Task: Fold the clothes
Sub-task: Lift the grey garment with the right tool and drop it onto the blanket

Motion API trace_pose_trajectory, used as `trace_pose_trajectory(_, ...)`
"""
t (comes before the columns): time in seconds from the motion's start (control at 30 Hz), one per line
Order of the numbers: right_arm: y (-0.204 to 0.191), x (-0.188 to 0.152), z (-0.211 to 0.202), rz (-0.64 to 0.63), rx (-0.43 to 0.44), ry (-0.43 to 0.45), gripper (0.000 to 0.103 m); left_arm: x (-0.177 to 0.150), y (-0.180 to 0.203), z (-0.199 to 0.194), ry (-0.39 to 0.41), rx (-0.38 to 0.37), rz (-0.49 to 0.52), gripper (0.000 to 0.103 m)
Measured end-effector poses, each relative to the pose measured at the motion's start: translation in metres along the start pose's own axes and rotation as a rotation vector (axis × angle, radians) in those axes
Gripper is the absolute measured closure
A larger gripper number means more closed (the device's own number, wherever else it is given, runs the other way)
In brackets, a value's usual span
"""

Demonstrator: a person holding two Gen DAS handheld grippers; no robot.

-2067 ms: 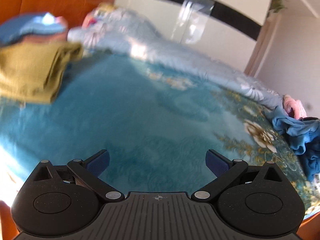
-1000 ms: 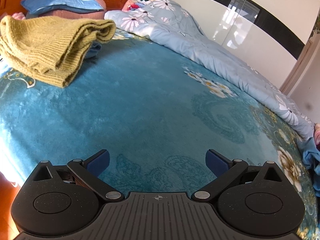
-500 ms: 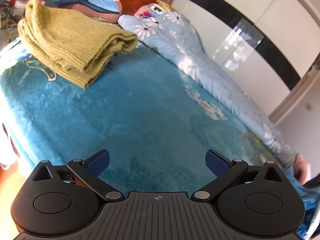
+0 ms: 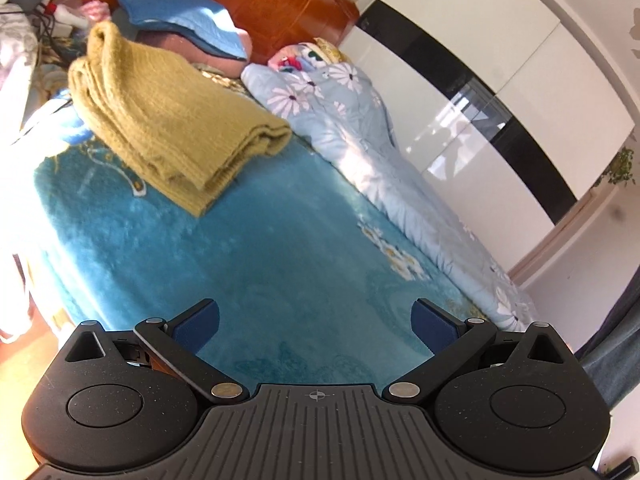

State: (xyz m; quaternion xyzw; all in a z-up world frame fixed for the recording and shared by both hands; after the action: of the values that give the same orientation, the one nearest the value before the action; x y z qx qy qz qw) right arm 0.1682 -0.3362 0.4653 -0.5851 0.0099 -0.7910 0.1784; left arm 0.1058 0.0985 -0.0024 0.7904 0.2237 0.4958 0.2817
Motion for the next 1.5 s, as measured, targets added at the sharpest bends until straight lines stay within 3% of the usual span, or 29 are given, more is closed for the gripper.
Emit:
trace_pose_trajectory(0.27,-0.100,-0.040,0.002,0.040,0.285,-0.120,0.097,0.029,0.064,0.001,0.052,-0.166,0.132,0.000)
trace_pose_trajectory(0.4,-0.147,-0.103,0.017,0.044,0.382,-0.291,0.097,0.037,0.090,-0.002,0.085,-0.217,0.155,0.000)
trace_pose_trajectory(0.5,-0.159,-0.186,0.028,0.000,0.368,-0.446,0.097,0.030,0.088,-0.007,0.068,-0.206,0.168,0.000)
trace_pose_trajectory(0.6,-0.148,-0.293,0.031,0.011,0.279,-0.663,0.097,0.020,0.072,-0.011,0.035,-0.166,0.178,0.000)
trace_pose_trajectory(0.7,-0.128,-0.395,0.019,0.112,0.184,-0.865,0.097,0.011,0.050,-0.015,0.007,-0.116,0.153,0.000)
trace_pose_trajectory(0.83,-0.126,-0.476,-0.011,0.244,0.122,-1.020,0.087,0.002,0.027,-0.015,-0.037,-0.073,0.120,0.000)
trace_pose_trajectory(0.97,-0.120,-0.483,-0.039,0.264,0.133,-1.010,0.082,-0.006,0.024,-0.009,-0.070,-0.058,0.124,0.000)
trace_pose_trajectory(1.03,-0.100,-0.471,-0.040,0.235,0.116,-0.978,0.069,-0.012,0.027,-0.003,-0.092,-0.062,0.129,0.000)
trace_pose_trajectory(1.07,-0.083,-0.467,-0.041,0.224,0.084,-0.961,0.068,-0.016,0.030,0.001,-0.103,-0.066,0.134,0.000)
trace_pose_trajectory(1.17,-0.010,-0.456,-0.050,0.239,-0.091,-0.919,0.067,-0.028,0.036,0.014,-0.140,-0.077,0.146,0.000)
trace_pose_trajectory(1.33,0.116,-0.457,-0.082,0.256,-0.462,-0.901,0.063,-0.045,0.052,0.043,-0.204,-0.095,0.186,0.000)
trace_pose_trajectory(1.4,0.149,-0.465,-0.093,0.284,-0.545,-0.907,0.063,-0.048,0.058,0.055,-0.217,-0.095,0.203,0.000)
trace_pose_trajectory(1.5,0.173,-0.480,-0.095,0.336,-0.584,-0.911,0.063,-0.049,0.063,0.071,-0.230,-0.084,0.215,0.000)
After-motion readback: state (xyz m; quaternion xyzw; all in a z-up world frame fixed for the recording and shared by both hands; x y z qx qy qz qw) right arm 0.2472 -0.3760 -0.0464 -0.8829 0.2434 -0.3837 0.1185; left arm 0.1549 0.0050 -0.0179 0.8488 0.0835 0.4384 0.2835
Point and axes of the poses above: each gripper's, at about its wrist camera, not at the fingertips, and z roughly the way its jaws point, y to its right, x to its top, the point moved 10 cm from there along z, roughly the way its jaws point, and after that the axes turned 10 degrees about -x, right-handed, at the moved point
